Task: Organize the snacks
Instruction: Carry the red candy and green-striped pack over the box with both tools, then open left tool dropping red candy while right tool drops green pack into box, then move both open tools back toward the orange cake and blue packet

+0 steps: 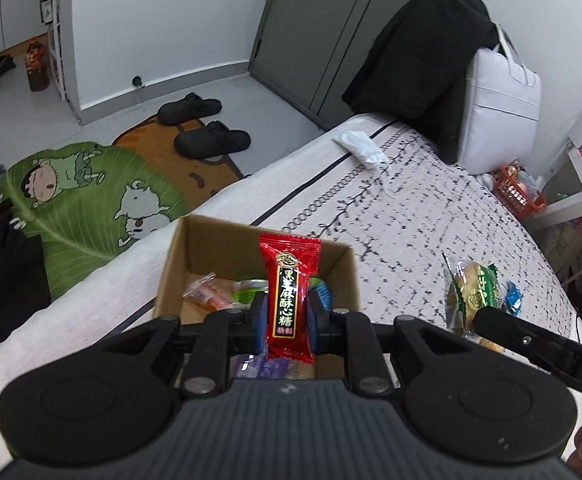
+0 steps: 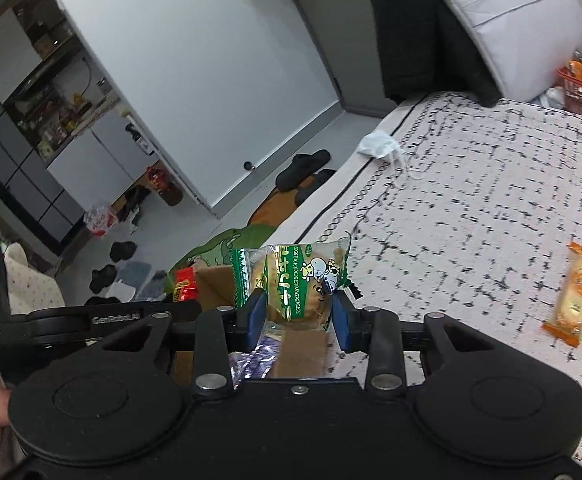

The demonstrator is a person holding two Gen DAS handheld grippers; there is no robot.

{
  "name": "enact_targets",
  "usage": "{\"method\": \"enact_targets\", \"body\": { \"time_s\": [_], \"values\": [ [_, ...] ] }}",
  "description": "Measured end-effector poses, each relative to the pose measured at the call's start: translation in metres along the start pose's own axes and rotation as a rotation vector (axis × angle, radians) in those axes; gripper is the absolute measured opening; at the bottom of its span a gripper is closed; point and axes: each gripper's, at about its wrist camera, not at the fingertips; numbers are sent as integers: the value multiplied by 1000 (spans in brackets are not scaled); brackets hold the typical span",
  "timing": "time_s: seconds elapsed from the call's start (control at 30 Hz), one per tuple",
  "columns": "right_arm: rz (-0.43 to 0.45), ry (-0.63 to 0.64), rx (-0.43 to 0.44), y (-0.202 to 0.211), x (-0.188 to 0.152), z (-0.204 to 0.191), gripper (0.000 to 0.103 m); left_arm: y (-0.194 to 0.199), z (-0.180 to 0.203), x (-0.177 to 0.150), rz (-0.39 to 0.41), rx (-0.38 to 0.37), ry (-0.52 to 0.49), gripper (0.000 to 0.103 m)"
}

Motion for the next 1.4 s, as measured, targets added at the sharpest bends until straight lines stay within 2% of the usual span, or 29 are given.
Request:
{"method": "enact_targets", "body": {
  "time_s": [0.43,0.63,0.7,0.77,0.83,0.9,1.13,1.27,1.4],
  "values": [
    [-26,36,6,-18,-1,-26,35,5,-25,11,16,35,45,23],
    [-12,48,36,-21,-2,-32,36,8,-29,8,6,56,46,38],
    [8,55,84,-20,-2,-33,43,11,-28,6,5,66,41,46],
    [5,59,100,-20,-2,-33,61,14,-26,6,7,77,35,53],
    [13,57,80,-16,-3,-31,65,18,-24,6,11,87,27,60],
    [11,35,74,-12,-4,-27,65,22,-22,6,19,88,22,72],
    [12,-3,20,7,-7,-14,65,28,-7,-2,5,71,-3,80],
    [18,-20,-4,18,-10,-5,71,31,5,-7,-4,78,-12,84],
    [22,-40,-17,28,-14,5,73,34,15,-14,3,80,-26,87]
  ]
}}
Point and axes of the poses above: each gripper's, at about its wrist camera, not at the fingertips, and y roughly against the way its jaws point, z to its right, x to its top, and after that the axes turned 14 degrees about -z, right-handed
